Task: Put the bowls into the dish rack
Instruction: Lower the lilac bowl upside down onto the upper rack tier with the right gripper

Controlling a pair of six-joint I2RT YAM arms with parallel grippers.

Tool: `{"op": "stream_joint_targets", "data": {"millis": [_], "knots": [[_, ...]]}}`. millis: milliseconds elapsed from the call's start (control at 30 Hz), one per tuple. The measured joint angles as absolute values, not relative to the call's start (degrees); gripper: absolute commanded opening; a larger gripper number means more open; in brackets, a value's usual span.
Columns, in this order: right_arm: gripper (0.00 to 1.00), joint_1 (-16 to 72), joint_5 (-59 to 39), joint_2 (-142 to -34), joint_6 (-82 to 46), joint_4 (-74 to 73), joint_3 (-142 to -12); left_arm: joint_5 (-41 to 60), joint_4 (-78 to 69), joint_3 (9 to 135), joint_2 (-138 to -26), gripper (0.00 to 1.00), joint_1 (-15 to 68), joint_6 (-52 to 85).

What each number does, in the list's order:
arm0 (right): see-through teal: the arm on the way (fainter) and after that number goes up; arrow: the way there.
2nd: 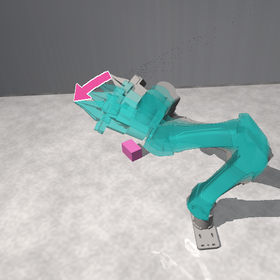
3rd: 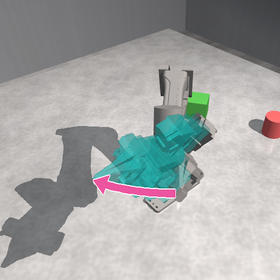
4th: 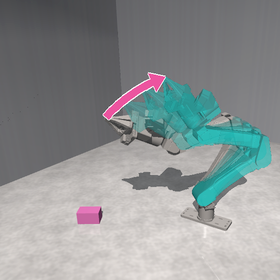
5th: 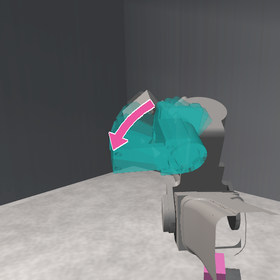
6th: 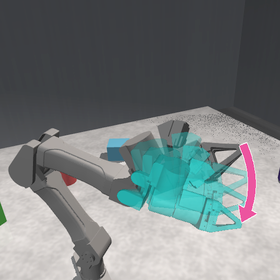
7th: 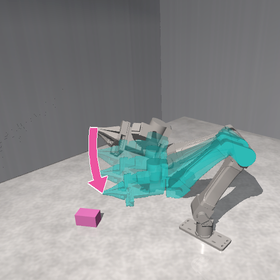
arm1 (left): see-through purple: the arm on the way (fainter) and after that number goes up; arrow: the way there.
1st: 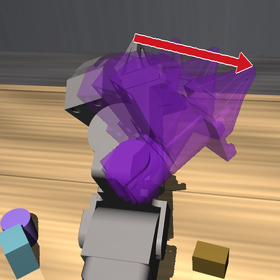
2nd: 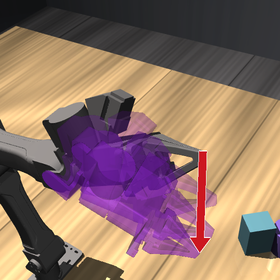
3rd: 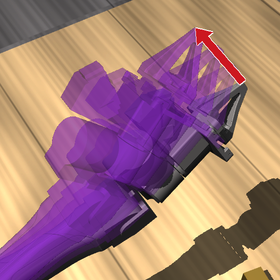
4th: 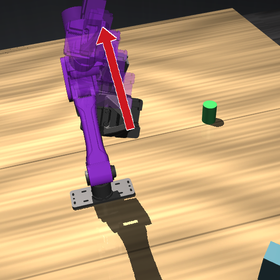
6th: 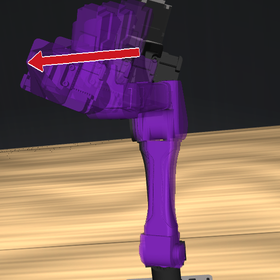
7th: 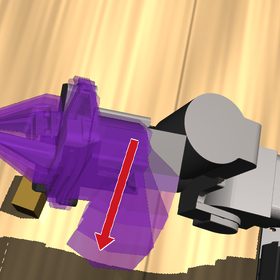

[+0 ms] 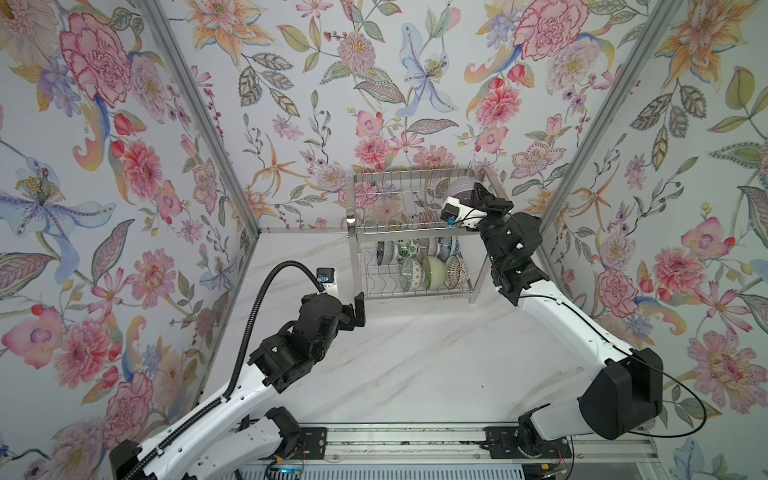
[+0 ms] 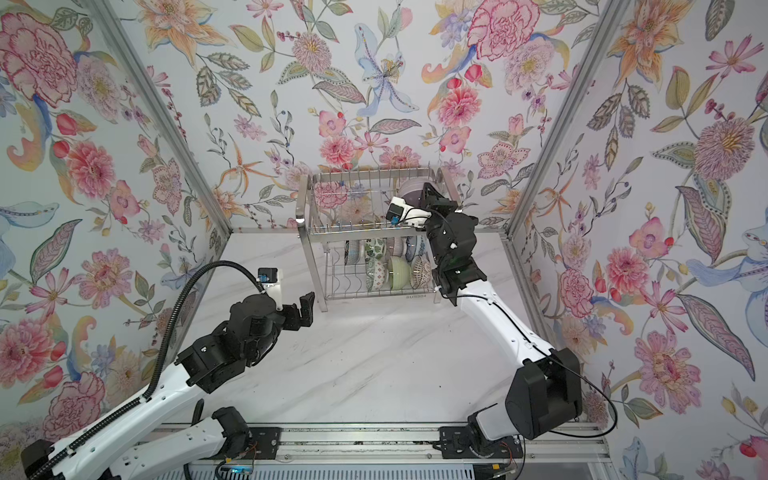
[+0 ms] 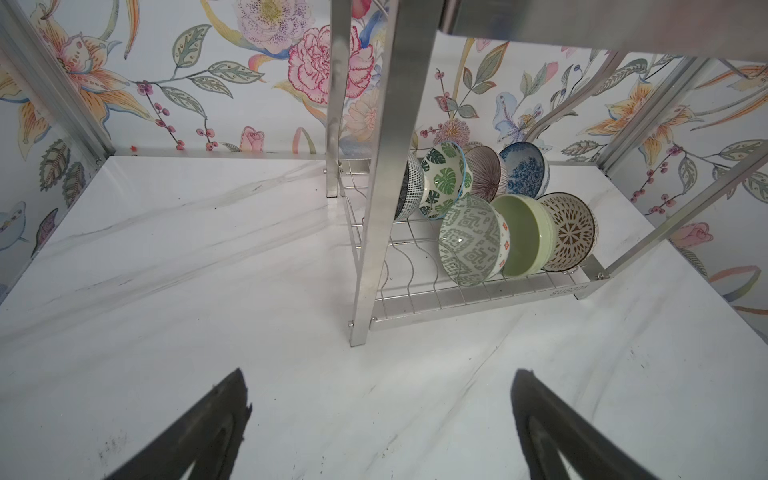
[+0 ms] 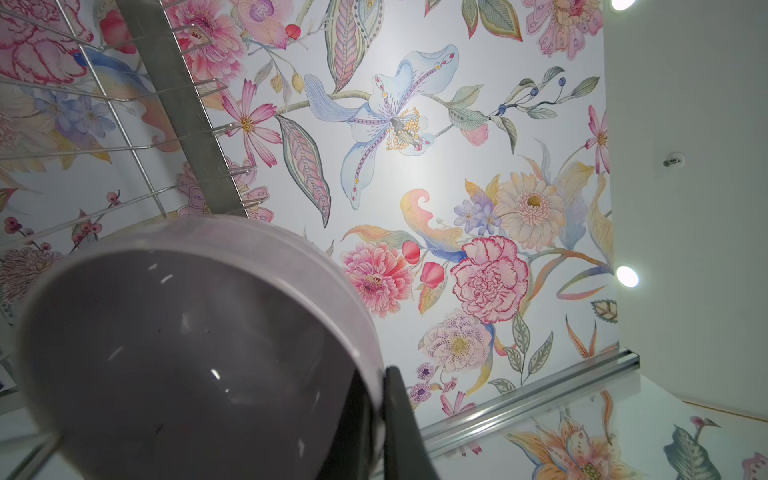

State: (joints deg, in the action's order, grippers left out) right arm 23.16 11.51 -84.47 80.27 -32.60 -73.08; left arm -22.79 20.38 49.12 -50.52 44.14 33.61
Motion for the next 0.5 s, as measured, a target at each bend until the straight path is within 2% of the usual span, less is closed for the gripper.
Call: {"op": "stream_joint_targets", "data": {"millis": [500], "knots": [[0.00,23.2,12.4,-85.3,81.9,-36.8,-73.9,-22.8,20.4,49.1,-50.2,0.99,44.1,33.6]]}}
